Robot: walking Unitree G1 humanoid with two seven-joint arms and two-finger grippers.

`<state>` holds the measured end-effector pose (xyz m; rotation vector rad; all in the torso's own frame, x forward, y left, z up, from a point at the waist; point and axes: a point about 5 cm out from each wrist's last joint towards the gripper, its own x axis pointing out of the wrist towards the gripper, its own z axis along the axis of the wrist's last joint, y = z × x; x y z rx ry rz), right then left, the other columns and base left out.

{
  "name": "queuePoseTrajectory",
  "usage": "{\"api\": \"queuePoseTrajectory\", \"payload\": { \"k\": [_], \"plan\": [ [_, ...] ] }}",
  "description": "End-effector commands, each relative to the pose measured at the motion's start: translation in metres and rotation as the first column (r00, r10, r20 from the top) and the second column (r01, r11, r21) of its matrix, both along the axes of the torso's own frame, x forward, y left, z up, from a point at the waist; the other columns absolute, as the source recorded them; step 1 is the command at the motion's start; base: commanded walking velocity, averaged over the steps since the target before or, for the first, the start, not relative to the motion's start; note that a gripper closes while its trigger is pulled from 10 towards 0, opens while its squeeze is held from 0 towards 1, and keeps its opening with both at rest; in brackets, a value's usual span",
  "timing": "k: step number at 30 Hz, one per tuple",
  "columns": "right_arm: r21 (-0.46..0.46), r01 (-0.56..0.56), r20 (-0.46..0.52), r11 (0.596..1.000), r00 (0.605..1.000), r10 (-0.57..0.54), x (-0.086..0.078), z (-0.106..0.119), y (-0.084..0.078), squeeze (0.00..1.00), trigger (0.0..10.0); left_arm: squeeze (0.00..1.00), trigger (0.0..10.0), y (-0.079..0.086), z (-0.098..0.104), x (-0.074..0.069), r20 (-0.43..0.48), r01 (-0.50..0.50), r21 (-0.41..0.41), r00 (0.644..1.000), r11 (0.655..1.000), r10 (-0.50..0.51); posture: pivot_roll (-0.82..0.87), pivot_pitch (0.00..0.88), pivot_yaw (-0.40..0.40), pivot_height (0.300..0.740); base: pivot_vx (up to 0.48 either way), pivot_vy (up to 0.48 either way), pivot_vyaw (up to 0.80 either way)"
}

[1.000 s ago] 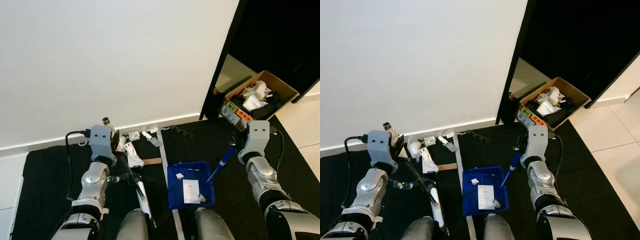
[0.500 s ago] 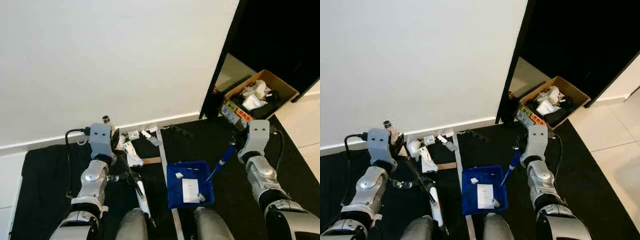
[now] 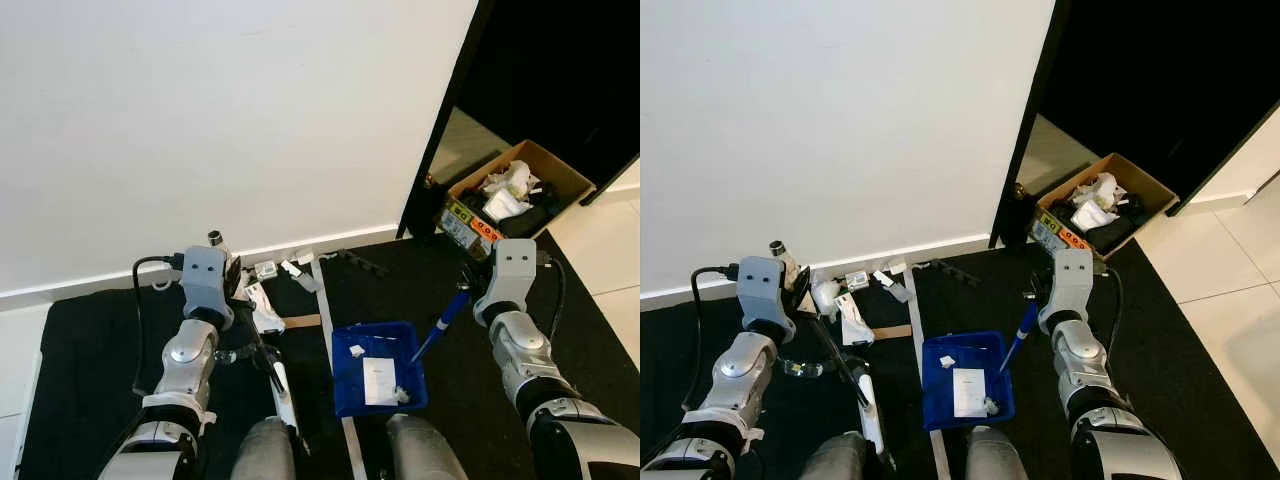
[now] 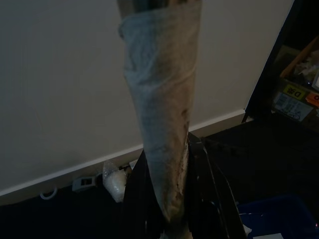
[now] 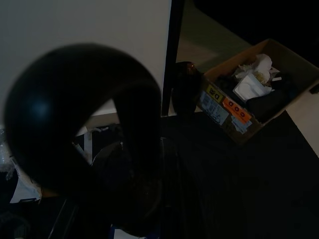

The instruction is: Sweep floor

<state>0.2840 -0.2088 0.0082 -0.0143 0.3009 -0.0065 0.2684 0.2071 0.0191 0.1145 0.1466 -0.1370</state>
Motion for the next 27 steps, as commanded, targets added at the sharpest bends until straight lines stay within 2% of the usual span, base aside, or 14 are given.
{"api": "queuePoseTrajectory", "payload": {
  "k": [1,9,27],
  "plan": [
    [0.012,0.003,-0.058,1.000,0.998,-0.003,-0.0090,-0.0119,0.0041,0.00,10.0,0.00,10.0,0.0097,-0.0097,-0.0081,-0.069,-0.001,0.043,0.998,0.999,0.004,0.08,0.023,-0.006,0.740,0.000,0.000,0.00],
    [0.027,0.011,-0.061,1.000,0.998,-0.010,-0.0116,-0.0148,0.0084,0.00,10.0,0.00,10.0,0.0119,-0.0078,-0.0078,-0.067,0.015,0.050,0.998,0.999,-0.012,0.09,0.012,0.004,0.740,0.000,0.000,0.00],
    [0.020,0.013,-0.061,1.000,0.998,-0.012,-0.0129,-0.0152,0.0061,0.00,10.0,0.00,10.0,0.0119,-0.0106,-0.0115,-0.074,0.019,0.049,0.997,0.999,-0.015,0.08,0.000,-0.006,0.740,0.000,0.000,0.00]
  ]
}}
